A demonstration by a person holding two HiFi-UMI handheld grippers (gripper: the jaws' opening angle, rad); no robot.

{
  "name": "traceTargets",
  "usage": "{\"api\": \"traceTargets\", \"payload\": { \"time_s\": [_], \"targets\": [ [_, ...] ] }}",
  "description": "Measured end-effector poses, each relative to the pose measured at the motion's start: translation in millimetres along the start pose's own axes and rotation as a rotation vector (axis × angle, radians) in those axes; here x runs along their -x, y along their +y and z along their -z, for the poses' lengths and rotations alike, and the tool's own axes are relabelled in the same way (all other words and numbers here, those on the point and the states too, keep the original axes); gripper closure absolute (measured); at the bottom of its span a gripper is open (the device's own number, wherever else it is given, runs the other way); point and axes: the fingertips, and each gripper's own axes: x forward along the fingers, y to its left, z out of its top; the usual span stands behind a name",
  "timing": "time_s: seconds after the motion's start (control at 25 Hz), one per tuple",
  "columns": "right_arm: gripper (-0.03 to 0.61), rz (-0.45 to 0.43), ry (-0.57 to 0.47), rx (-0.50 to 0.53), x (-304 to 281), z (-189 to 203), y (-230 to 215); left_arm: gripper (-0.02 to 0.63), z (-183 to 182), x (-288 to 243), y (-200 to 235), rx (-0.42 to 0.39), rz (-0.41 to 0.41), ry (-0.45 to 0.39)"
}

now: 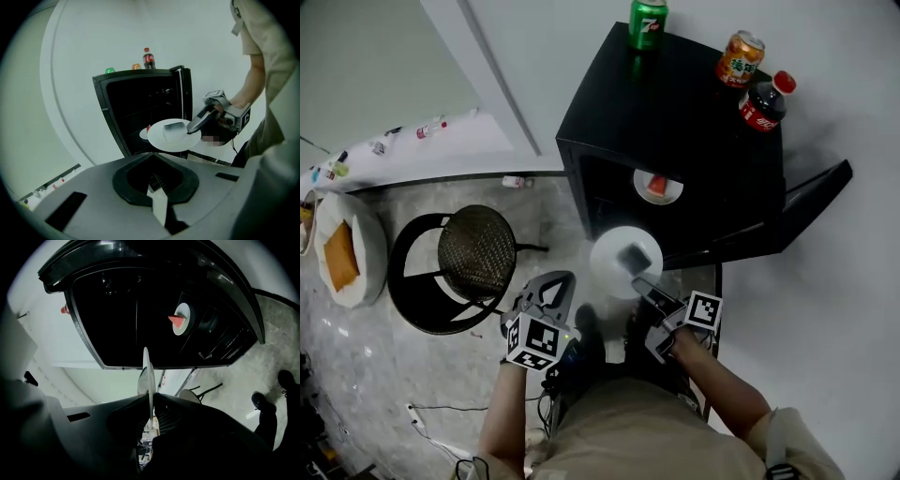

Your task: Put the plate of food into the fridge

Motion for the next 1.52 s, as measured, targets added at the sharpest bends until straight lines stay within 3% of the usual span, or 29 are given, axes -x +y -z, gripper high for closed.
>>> {"api": "traceTargets", "payload": {
  "time_s": [0.64,0.92,1.52],
  "targets": [
    [0.549,0.04,-0.18,-0.008,-54.2,-17.3,-61.9,0.606,55.5,-26.1,21.2,0.002,0.142,-0.018],
    [0.549,0.055,-0.176,-0.024,-60.9,-30.7,-89.4,0.606,57.7,-44.1,9.1,-0.004,0.176,0.007],
    [0.549,0.103,-0.164,-0.044,-66.9,-51.6,-147.7,0.606,91.6,-81.4,-5.3,0.085,0.176,0.071]
  ]
}}
